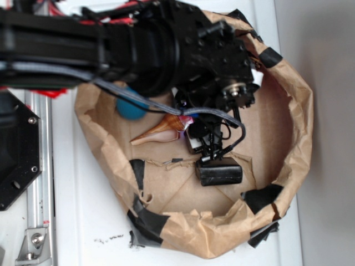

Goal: Grab the shell.

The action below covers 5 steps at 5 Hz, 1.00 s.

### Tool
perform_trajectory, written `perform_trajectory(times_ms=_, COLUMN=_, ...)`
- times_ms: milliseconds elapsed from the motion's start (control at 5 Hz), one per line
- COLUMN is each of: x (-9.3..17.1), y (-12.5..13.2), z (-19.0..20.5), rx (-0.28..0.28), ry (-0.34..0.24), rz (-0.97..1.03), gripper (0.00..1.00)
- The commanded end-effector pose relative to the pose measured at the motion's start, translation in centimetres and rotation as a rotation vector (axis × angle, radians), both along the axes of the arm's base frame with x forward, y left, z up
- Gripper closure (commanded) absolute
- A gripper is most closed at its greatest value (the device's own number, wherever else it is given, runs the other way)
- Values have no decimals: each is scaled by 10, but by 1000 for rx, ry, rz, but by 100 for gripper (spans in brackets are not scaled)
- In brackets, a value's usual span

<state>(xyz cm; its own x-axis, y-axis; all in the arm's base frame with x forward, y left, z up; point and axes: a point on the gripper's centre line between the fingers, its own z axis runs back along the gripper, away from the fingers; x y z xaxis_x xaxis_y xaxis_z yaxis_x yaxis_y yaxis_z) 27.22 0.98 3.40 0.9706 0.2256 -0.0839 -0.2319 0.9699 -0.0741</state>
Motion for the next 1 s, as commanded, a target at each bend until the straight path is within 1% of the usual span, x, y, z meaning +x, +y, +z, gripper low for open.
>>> perform_trajectory(times_ms=0, x=12, y=10, z=65, rx=10, ry=-173, rz=23, gripper=100)
perform_trajectory(times_ms=200, x=7, y=11, z=74, rx=26, ry=-202, rz=-5, gripper=100)
perform_trajectory(times_ms=400, x=-2, y=5, z=105, rx=108, ry=-244, rz=-81, gripper=100)
perform_trajectory(times_ms=600, x=-3, y=2, z=124, rx=108, ry=-241, rz=-77, gripper=100)
perform_trajectory(times_ms=800, x=0, y=-2, z=123, rx=122, ry=-214, rz=-67, gripper=100)
